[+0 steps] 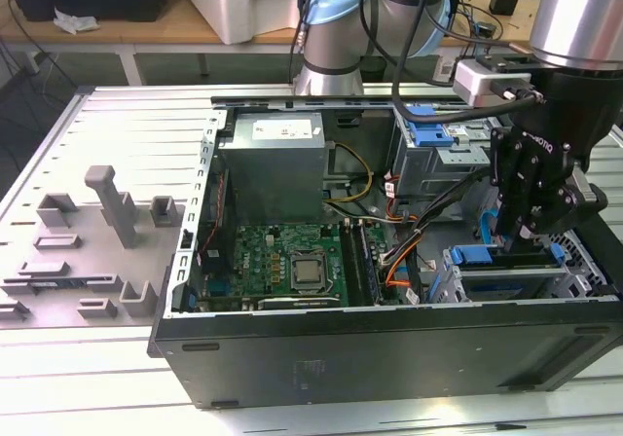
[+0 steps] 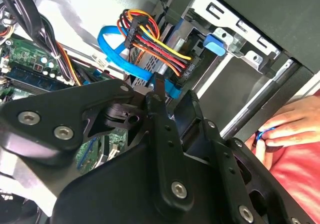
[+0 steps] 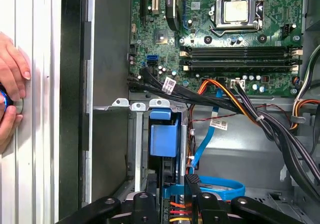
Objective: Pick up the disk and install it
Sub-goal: 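Insert the second disk wire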
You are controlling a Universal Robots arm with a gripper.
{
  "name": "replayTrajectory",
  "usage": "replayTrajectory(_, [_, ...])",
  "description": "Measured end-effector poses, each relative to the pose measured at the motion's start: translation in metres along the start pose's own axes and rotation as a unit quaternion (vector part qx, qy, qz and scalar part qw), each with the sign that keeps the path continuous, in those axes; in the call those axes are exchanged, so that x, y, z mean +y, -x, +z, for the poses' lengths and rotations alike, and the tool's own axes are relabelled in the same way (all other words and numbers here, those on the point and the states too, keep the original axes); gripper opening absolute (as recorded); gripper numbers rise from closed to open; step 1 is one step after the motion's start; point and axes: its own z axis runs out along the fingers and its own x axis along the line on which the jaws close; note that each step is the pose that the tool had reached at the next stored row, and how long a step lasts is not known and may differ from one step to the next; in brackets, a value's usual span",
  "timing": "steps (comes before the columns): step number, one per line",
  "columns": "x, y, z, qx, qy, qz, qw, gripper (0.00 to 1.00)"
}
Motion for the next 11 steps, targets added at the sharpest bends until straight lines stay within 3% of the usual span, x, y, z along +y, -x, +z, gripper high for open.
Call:
replayTrajectory(9, [0.0004, -0.0027, -0.0125, 0.0000, -0.0004, 0.000, 1.0000, 0.36])
replayTrajectory(11, [0.0028, -0.0037, -0.0177, 0.0000, -0.0023, 0.001, 1.0000, 0.36])
